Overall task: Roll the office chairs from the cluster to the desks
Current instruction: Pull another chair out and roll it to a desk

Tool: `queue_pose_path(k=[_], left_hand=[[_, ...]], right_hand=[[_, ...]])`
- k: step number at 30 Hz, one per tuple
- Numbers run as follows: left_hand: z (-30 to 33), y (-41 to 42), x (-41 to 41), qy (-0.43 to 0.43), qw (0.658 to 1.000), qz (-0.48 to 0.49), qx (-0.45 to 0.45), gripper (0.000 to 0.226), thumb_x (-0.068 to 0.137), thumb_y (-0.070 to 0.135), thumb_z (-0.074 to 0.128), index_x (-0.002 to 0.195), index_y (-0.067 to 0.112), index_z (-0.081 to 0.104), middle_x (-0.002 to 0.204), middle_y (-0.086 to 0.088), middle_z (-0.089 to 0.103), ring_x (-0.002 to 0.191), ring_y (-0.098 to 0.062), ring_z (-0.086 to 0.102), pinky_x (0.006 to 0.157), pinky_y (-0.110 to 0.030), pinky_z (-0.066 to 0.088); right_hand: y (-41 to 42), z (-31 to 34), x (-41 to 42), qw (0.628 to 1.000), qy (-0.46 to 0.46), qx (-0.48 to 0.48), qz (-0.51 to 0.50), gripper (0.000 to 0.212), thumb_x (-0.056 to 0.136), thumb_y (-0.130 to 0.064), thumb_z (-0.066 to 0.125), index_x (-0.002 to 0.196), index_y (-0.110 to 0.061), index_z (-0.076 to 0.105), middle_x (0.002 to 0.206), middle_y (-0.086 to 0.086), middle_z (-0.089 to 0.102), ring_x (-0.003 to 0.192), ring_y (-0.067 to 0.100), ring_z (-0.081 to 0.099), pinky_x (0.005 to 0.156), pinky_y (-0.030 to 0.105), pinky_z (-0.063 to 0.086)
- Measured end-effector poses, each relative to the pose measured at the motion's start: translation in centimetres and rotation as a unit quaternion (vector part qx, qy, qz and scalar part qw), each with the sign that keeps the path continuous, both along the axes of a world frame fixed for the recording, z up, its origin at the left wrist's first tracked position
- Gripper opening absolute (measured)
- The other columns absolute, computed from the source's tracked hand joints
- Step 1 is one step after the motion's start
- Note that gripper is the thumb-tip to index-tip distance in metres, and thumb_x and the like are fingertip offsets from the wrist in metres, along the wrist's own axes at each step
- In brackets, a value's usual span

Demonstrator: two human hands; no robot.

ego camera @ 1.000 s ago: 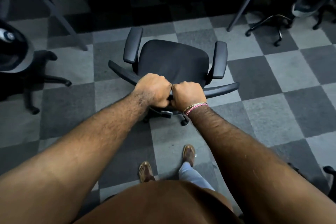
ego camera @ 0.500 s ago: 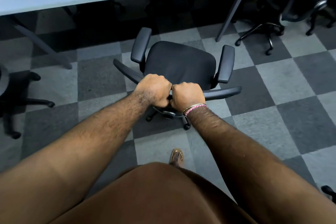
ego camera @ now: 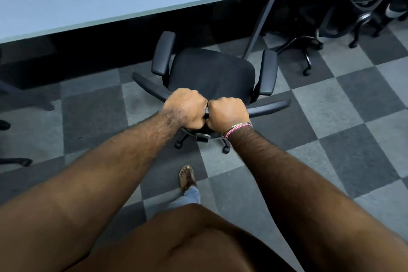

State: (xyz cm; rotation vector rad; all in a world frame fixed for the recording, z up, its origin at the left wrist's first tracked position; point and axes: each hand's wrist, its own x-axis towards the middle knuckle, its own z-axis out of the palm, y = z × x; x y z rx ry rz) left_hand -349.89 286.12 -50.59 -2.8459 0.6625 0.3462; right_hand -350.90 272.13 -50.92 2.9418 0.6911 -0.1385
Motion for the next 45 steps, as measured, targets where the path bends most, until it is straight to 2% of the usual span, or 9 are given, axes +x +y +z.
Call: queue_pose_path(k=[5,11,14,17,23,27,30,37,45], left_hand=[[0.2,-1.1,7.2,0.011,1.000,-0.002,-0.009,0.020,0.078,0.046,0.056,0.076,0.026,0.061,0.071,0.007,0.064,0.062,-0.022,0.059,0.058,-0.032,0.048],[0.1,-2.6,13.9,0.003,1.000,-0.006,-0.007,0.016,0.081,0.041,0.056,0.080,0.026,0.062,0.072,0.006,0.063,0.062,-0.021,0.058,0.059,-0.031,0.049],[-0.1,-3.4,16.4,-0.007,1.000,0.009,-0.006,0.016,0.080,0.041,0.057,0.082,0.026,0.063,0.078,0.005,0.068,0.064,-0.022,0.057,0.060,-0.031,0.049],[-0.5,-5.0,19.2,-0.009,0.999,0.034,-0.007,0.016,0.079,0.040,0.057,0.084,0.027,0.064,0.082,0.005,0.070,0.071,-0.023,0.066,0.064,-0.033,0.053],[-0.6,-9.5,23.6,-0.035,0.995,0.088,-0.019,0.013,0.079,0.041,0.057,0.079,0.028,0.055,0.085,0.002,0.072,0.077,-0.025,0.070,0.066,-0.033,0.054],[-0.6,-12.8,26.3,-0.031,0.992,0.124,-0.005,0.021,0.080,0.045,0.057,0.078,0.024,0.062,0.078,0.004,0.070,0.069,-0.023,0.066,0.065,-0.033,0.054],[-0.5,-14.9,28.4,-0.018,0.991,0.132,0.005,0.022,0.081,0.046,0.056,0.078,0.026,0.064,0.073,0.005,0.067,0.062,-0.021,0.058,0.061,-0.033,0.053],[-0.1,-16.5,32.6,-0.007,0.989,0.145,0.011,0.025,0.085,0.050,0.056,0.078,0.026,0.057,0.068,0.007,0.056,0.061,-0.020,0.056,0.057,-0.031,0.045],[0.0,-15.9,41.4,-0.002,0.989,0.149,-0.011,0.022,0.084,0.047,0.054,0.077,0.026,0.059,0.068,0.006,0.059,0.058,-0.020,0.056,0.055,-0.031,0.044]], right_hand=[[-0.8,0.0,6.9,1.000,-0.003,0.002,-0.018,0.015,0.083,-0.033,0.057,0.082,-0.021,0.067,0.079,0.002,0.070,0.070,0.029,0.067,0.059,0.030,0.039],[-2.5,-0.2,13.8,1.000,-0.012,0.010,-0.018,0.019,0.082,-0.036,0.057,0.078,-0.020,0.066,0.075,0.002,0.069,0.067,0.030,0.067,0.057,0.030,0.038],[-3.3,-0.4,16.7,1.000,-0.015,0.011,-0.001,0.019,0.082,-0.036,0.057,0.077,-0.021,0.067,0.074,0.002,0.069,0.066,0.030,0.067,0.056,0.029,0.038],[-4.9,-0.5,20.1,0.999,-0.024,0.010,0.028,0.018,0.080,-0.036,0.058,0.074,-0.021,0.066,0.070,0.002,0.068,0.062,0.029,0.065,0.054,0.029,0.037],[-9.4,-0.5,26.3,0.995,-0.033,0.003,0.091,0.017,0.077,-0.037,0.059,0.071,-0.021,0.063,0.067,0.000,0.066,0.060,0.027,0.064,0.053,0.029,0.036],[-12.6,-0.5,30.2,0.992,-0.024,-0.010,0.123,0.018,0.074,-0.038,0.061,0.069,-0.021,0.062,0.067,0.000,0.066,0.059,0.027,0.063,0.052,0.029,0.041],[-14.7,-0.4,32.7,0.988,-0.026,-0.010,0.149,0.016,0.073,-0.037,0.062,0.072,-0.021,0.063,0.070,0.000,0.067,0.062,0.028,0.065,0.053,0.030,0.039],[-16.3,-0.6,37.7,0.983,-0.027,-0.004,0.182,0.015,0.074,-0.036,0.062,0.074,-0.021,0.065,0.071,0.000,0.068,0.064,0.026,0.065,0.053,0.029,0.036],[-15.5,-0.4,46.9,0.983,-0.028,-0.016,0.182,0.019,0.076,-0.040,0.063,0.079,-0.022,0.067,0.078,0.001,0.070,0.071,0.027,0.067,0.056,0.030,0.035]])
